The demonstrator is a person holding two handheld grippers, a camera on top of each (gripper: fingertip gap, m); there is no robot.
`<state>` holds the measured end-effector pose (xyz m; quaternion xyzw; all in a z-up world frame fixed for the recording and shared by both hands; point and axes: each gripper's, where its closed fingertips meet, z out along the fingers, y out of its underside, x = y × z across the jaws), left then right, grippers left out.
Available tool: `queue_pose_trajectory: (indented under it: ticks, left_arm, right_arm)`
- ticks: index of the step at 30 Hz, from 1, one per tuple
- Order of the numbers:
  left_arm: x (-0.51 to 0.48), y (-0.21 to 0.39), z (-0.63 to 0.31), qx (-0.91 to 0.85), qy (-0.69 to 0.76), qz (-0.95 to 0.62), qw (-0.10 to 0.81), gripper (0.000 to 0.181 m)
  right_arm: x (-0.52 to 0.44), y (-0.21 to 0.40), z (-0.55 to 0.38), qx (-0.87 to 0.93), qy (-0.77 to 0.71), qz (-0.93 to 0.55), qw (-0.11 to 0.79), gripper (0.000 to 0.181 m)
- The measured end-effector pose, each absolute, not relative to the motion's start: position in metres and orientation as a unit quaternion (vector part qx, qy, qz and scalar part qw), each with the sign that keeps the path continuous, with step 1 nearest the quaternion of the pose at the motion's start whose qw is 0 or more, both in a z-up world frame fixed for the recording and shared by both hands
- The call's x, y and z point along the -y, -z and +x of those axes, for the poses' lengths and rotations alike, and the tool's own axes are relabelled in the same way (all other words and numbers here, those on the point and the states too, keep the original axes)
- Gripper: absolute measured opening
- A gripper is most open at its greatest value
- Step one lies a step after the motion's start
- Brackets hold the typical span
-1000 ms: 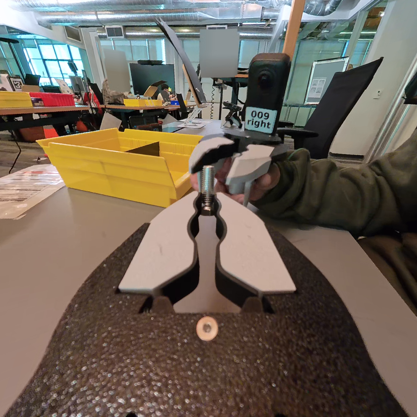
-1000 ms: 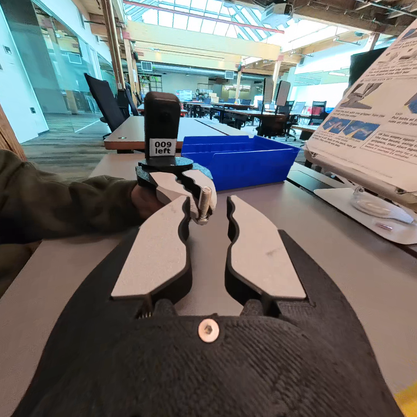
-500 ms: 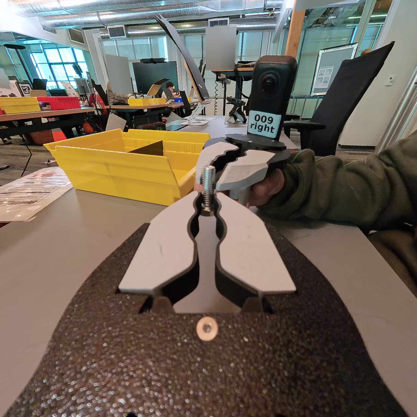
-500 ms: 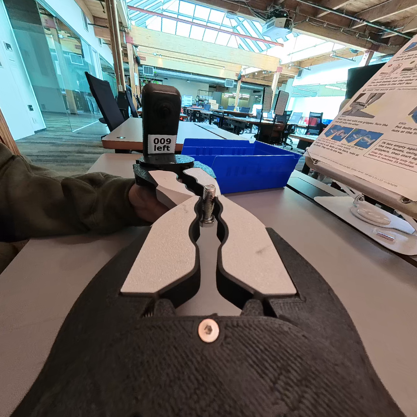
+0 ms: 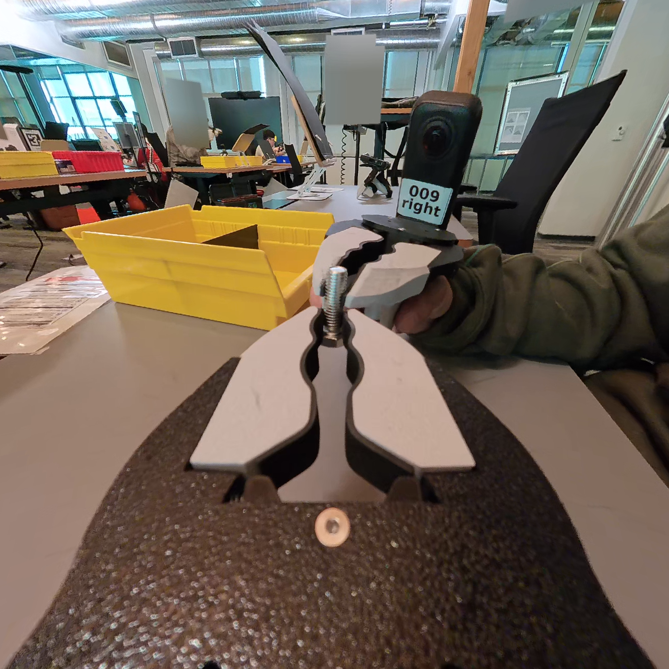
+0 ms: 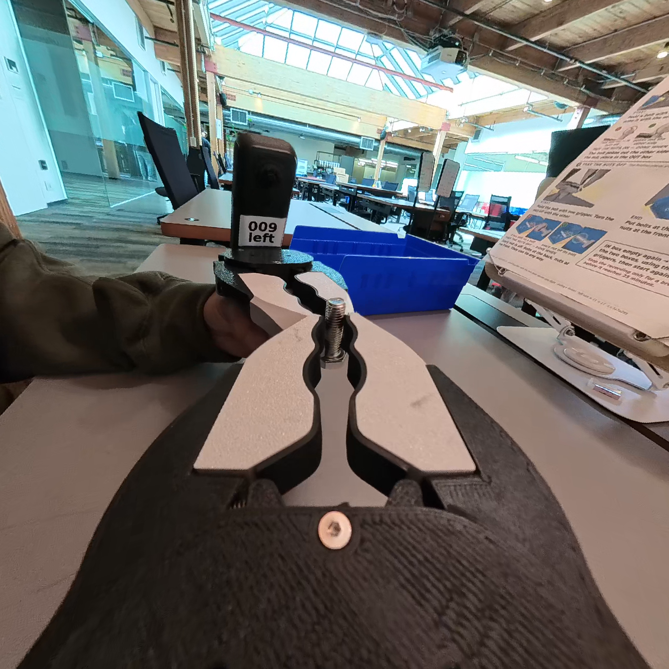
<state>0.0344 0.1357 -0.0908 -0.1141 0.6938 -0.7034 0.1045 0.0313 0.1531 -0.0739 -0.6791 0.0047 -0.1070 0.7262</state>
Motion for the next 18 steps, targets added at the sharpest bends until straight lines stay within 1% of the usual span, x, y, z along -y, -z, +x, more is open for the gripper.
queue_pose_trajectory:
  ticks: [2, 5, 6, 9, 11, 13, 18]
  left_arm:
    - [-0.137, 0.090, 0.038, -0.684, 0.711, -0.132, 0.092, 0.010]
    - [-0.141, 0.089, 0.045, -0.674, 0.715, -0.155, 0.101, 0.025]
    - [-0.143, 0.088, 0.047, -0.672, 0.716, -0.160, 0.105, 0.026]
    - [-0.149, 0.089, 0.051, -0.667, 0.716, -0.172, 0.109, 0.026]
    - [-0.151, 0.092, 0.054, -0.671, 0.711, -0.177, 0.115, 0.026]
    - [-0.153, 0.095, 0.057, -0.677, 0.702, -0.183, 0.122, 0.026]
    - [-0.155, 0.101, 0.060, -0.690, 0.687, -0.192, 0.125, 0.026]
  right_arm:
    - [-0.153, 0.074, 0.034, -0.014, 0.108, -0.683, 0.723, 0.009]
    - [-0.149, 0.073, 0.046, -0.044, 0.123, -0.682, 0.720, 0.009]
    - [-0.144, 0.073, 0.053, -0.058, 0.133, -0.682, 0.717, 0.009]
    - [-0.115, 0.066, 0.087, -0.122, 0.205, -0.672, 0.701, 0.009]
    - [-0.081, 0.057, 0.117, -0.184, 0.271, -0.663, 0.673, 0.009]
    - [-0.044, 0.053, 0.148, -0.240, 0.328, -0.668, 0.624, 0.009]
    - [0.038, 0.054, 0.220, -0.306, 0.444, -0.717, 0.442, 0.009]
